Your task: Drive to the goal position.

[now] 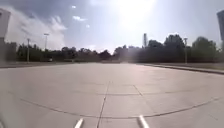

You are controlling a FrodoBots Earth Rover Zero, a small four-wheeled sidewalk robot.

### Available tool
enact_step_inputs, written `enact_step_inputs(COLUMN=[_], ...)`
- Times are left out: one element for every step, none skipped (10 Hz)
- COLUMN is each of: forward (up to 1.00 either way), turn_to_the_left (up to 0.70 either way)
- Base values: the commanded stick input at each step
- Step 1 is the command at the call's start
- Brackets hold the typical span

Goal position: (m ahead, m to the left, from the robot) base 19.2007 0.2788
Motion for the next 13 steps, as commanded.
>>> enact_step_inputs(forward=[0.7,0.7,0.7,0.7,0.7,0.7,0.7,0.7,0.7,0.7,0.7,0.7,0.7], turn_to_the_left=[0.0,0.0,0.0,0.0,0.0,0.0,0.0,0.0,0.0,0.0,0.0,0.0,0.0])
